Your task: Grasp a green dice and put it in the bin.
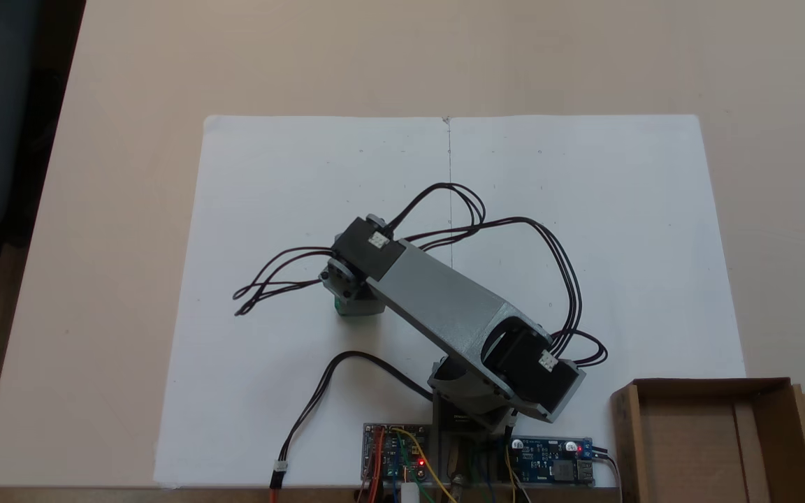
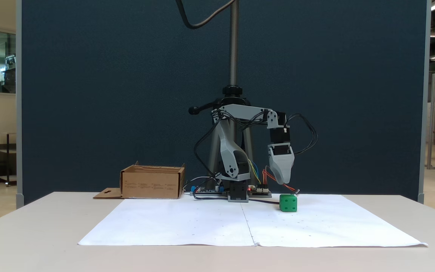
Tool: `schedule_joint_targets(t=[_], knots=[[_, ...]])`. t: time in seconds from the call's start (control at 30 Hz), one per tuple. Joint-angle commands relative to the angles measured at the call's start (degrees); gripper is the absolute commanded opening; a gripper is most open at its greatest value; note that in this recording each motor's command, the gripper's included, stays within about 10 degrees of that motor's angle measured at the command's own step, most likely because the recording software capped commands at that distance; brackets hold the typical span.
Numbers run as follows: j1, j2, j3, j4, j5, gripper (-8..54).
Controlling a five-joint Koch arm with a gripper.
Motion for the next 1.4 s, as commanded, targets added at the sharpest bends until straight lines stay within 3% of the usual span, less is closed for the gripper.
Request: schedule_joint_targets(t=[0.0, 0.63, 1.37], knots=[[-0.8, 1.1, 0.4, -1.4, 4.8, 41.7], [-1.2, 6.2, 6.8, -5.8, 14.1, 41.7], [-5.8, -4.2, 6.9, -10.4, 14.1, 41.6]])
